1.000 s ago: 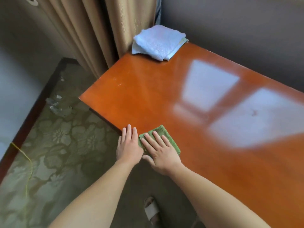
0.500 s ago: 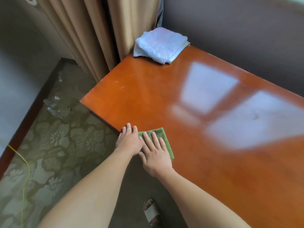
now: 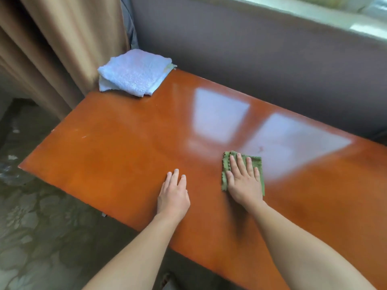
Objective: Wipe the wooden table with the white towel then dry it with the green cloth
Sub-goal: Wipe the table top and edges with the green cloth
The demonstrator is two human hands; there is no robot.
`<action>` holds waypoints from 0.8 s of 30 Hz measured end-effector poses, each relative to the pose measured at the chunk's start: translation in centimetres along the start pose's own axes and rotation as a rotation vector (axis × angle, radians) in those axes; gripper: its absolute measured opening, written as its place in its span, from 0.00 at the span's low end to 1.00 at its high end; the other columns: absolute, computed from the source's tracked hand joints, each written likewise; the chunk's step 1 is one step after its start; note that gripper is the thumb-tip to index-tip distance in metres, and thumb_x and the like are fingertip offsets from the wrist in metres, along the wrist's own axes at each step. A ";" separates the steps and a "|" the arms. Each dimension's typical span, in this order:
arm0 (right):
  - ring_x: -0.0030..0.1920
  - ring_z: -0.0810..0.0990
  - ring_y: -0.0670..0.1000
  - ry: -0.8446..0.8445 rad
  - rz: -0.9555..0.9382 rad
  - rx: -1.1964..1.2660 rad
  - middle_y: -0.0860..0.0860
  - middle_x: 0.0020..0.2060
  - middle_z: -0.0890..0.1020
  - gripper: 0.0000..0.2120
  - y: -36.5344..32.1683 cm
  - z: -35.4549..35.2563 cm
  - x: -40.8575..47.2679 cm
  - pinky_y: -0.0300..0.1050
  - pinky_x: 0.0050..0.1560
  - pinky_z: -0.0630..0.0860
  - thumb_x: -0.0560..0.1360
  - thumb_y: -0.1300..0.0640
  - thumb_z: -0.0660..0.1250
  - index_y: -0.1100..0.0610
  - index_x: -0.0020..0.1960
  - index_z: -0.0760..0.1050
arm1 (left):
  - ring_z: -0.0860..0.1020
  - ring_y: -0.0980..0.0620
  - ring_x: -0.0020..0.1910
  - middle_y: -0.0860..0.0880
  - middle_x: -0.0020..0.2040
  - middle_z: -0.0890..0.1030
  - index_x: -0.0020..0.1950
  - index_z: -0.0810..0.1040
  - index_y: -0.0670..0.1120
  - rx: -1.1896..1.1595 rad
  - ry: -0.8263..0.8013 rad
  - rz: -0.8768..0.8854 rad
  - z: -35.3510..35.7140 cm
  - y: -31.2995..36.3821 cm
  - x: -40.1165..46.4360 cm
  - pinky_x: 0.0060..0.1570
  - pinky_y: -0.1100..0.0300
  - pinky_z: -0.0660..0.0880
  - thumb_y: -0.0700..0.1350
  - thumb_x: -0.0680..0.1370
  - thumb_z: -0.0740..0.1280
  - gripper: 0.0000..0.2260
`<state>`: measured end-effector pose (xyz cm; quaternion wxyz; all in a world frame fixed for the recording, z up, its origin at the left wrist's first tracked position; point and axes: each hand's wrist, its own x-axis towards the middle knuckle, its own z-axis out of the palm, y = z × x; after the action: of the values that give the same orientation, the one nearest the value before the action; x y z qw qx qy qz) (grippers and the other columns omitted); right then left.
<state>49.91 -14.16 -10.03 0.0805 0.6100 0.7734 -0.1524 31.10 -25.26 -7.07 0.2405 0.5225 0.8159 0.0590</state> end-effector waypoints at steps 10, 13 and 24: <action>0.78 0.53 0.53 0.001 -0.462 -0.055 0.45 0.77 0.58 0.27 2.5 0.2 0.4 0.53 0.75 0.46 0.80 0.42 0.46 0.45 0.78 0.57 | 0.54 0.50 0.76 0.50 0.77 0.58 0.75 0.64 0.48 0.042 0.037 -0.037 1.3 8.5 4.1 0.72 0.56 0.56 0.45 0.81 0.54 0.21; 0.79 0.43 0.52 0.022 -0.176 -0.049 0.42 0.78 0.46 0.29 8.5 -2.8 6.6 0.52 0.76 0.40 0.79 0.40 0.39 0.42 0.79 0.48 | 0.49 0.47 0.77 0.48 0.78 0.52 0.76 0.59 0.46 0.055 -0.061 -0.139 1.2 10.5 5.2 0.72 0.54 0.57 0.48 0.82 0.51 0.22; 0.75 0.63 0.54 -0.005 -0.473 0.042 0.47 0.73 0.68 0.25 7.4 -1.0 -0.2 0.56 0.72 0.58 0.79 0.45 0.53 0.48 0.74 0.68 | 0.48 0.37 0.75 0.37 0.77 0.51 0.75 0.55 0.34 0.222 -0.245 -0.272 2.3 12.8 6.8 0.73 0.46 0.55 0.50 0.82 0.46 0.26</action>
<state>57.17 -12.46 -10.07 0.0316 0.4129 0.8914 -0.1844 40.45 -13.91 -6.88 0.2847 0.4341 0.8450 -0.1282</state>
